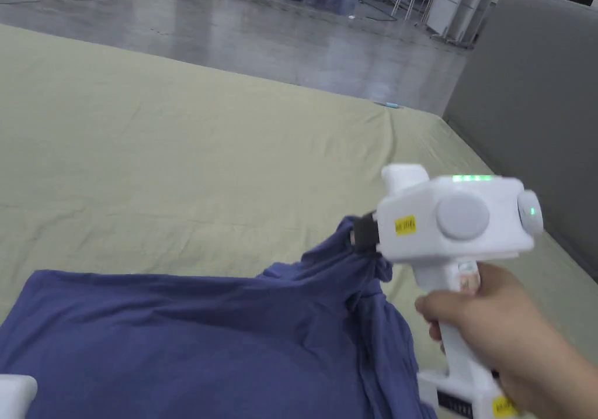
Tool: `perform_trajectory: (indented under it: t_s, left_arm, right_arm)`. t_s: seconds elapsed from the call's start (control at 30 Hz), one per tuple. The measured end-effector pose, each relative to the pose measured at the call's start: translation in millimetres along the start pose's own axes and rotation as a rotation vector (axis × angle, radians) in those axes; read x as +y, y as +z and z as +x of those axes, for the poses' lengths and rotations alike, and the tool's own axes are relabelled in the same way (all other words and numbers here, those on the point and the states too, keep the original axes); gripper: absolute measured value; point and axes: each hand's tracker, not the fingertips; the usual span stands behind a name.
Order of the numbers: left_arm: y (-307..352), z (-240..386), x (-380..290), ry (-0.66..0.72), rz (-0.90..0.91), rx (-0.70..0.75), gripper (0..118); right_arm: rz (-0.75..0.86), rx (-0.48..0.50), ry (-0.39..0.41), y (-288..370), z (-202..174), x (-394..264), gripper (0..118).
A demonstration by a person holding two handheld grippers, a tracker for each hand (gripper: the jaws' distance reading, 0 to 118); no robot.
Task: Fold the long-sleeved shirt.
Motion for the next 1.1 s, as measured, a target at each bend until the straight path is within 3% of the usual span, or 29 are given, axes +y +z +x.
perform_trajectory:
  t_s: [0.1, 0.27, 0.3, 0.37, 0.6, 0.63, 0.67, 0.7, 0.73, 0.77, 0.8, 0.87, 0.9, 0.93, 1.0, 1.1]
  left_arm:
    - [0, -1, -1, 0.007, -0.009, 0.0, 0]
    - [1, -1, -2, 0.003, -0.022, -0.009, 0]
    - [1, -1, -2, 0.001, -0.022, -0.01, 0]
    - [1, -2, -2, 0.002, -0.024, -0.009, 0]
    - [-1, -6, -1, 0.026, -0.038, -0.018, 0]
    - [-1, -6, -1, 0.028, -0.036, -0.02, 0]
    - [1, -7, -1, 0.03, -0.034, -0.023, 0]
    - [3, -7, -1, 0.03, -0.031, -0.026, 0]
    - [4, -7, -1, 0.03, -0.027, -0.029, 0]
    - [6, -5, -1, 0.03, -0.023, -0.031, 0]
    - [6, -5, -1, 0.029, -0.023, -0.032, 0]
    - [7, -4, -2, 0.029, -0.026, -0.039, 0]
    - [7, -3, -2, 0.031, -0.03, -0.04, 0]
    - [7, -2, -3, 0.031, -0.033, -0.04, 0]
    - [7, -1, -5, 0.027, -0.038, -0.039, 0]
    - [7, 2, -7, 0.028, -0.044, -0.037, 0]
  right_arm:
    - [-0.076, -0.091, -0.052, -14, -12, -58, 5]
    - [-0.339, -0.035, -0.293, -61, -14, -146, 5]
    - [-0.36, -0.027, -0.306, -67, -15, -159, 5]
    - [-0.207, -0.056, -0.299, -61, -16, -166, 5]
    - [-0.276, -0.055, -0.26, -64, -18, -147, 7]
    - [-0.279, -0.035, -0.267, -57, -13, -142, 15]
    - [-0.25, 0.009, -0.313, -43, -8, -137, 34]
    - [-0.191, 0.051, -0.364, -24, -4, -132, 74]
    - [-0.127, 0.051, -0.383, -3, -1, -129, 97]
    - [-0.067, 0.049, -0.38, 19, -1, -128, 106]
    - [-0.03, 0.043, -0.362, 36, -2, -129, 106]
    - [-0.038, 0.077, -0.36, 64, -8, -142, 103]
    - [-0.046, 0.1, -0.353, 73, -11, -152, 88]
    - [-0.042, 0.103, -0.356, 79, -15, -163, 65]
    - [-0.078, 0.06, -0.344, 80, -27, -188, 0]
    - [-0.16, 0.079, -0.334, 71, -38, -219, 0]
